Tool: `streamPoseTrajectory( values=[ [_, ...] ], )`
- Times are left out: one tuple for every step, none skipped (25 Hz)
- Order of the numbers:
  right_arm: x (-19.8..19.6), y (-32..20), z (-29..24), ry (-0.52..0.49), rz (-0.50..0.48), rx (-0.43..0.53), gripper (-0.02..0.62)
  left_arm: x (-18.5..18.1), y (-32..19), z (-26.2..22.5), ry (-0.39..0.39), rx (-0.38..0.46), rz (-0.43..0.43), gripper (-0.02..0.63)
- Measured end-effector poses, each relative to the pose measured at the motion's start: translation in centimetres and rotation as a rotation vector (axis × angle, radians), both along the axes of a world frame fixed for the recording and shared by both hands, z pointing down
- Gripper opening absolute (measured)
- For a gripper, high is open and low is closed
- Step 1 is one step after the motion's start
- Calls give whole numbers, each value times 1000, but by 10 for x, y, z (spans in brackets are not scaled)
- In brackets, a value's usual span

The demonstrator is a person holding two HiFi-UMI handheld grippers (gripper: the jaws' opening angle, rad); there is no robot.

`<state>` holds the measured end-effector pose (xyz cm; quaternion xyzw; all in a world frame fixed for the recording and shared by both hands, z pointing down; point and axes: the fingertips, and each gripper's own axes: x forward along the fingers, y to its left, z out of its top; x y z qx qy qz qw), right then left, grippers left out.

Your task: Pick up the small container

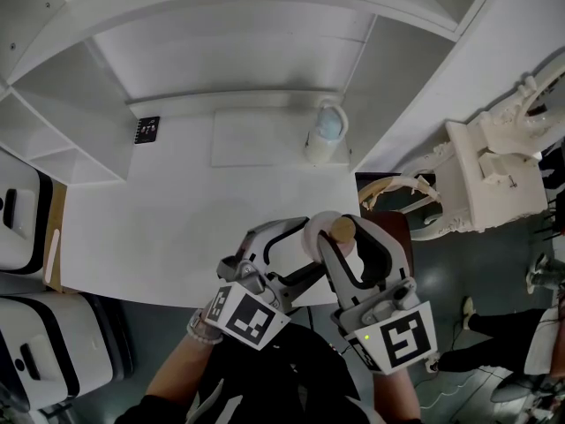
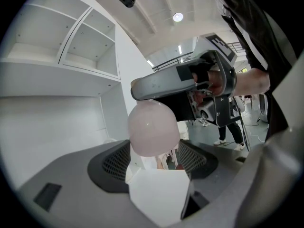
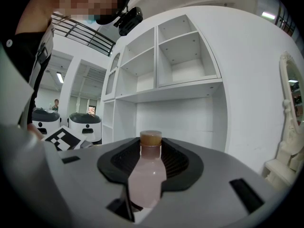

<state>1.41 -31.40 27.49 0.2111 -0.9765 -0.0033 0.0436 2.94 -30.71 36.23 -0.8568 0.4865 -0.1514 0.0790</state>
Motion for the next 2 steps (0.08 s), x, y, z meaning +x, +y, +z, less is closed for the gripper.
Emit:
streamPoseTrajectory(
  values=[
    [0, -1, 0, 0, 0, 0, 141, 0, -1, 0, 0, -1, 0, 319],
    [0, -1, 1, -1, -1, 0, 141, 0, -1, 1, -1, -1, 0, 319]
  ],
)
